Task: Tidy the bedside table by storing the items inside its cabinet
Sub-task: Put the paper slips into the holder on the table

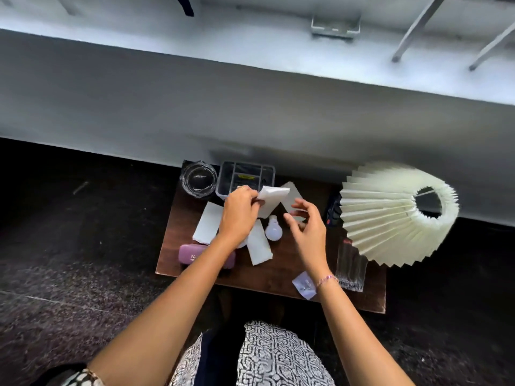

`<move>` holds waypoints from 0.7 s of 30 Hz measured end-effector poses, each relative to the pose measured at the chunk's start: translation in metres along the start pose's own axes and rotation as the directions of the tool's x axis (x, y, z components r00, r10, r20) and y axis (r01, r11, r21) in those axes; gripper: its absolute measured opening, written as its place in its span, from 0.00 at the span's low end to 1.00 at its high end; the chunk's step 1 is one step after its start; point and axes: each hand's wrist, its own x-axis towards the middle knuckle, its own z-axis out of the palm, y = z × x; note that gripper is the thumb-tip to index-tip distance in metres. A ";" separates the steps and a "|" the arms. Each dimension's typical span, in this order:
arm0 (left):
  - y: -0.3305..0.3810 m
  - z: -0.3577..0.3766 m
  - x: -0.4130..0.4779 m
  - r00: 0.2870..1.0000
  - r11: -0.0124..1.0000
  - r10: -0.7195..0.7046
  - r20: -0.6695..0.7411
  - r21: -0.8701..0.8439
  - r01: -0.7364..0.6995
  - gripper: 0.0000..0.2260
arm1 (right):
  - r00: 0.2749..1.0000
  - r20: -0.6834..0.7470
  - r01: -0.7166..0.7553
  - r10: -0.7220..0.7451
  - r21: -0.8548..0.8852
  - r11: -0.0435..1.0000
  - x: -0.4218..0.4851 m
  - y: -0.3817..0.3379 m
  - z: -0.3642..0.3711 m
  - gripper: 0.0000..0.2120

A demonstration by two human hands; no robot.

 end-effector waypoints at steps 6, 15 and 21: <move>-0.018 -0.030 0.036 0.996 0.996 0.085 -0.006 -0.006 -0.085 0.08 | 0.998 0.002 0.059 -0.060 -0.172 0.983 0.058 -0.035 0.041 0.12; -0.040 -0.052 0.082 0.997 0.998 0.003 -0.072 -0.058 -0.007 0.07 | 0.992 -0.060 0.094 -0.115 -0.282 0.955 0.105 -0.059 0.075 0.07; -0.051 -0.042 0.096 1.000 0.999 -0.016 0.024 -0.050 0.017 0.06 | 0.993 -0.065 0.071 -0.099 -0.339 0.938 0.111 -0.046 0.084 0.06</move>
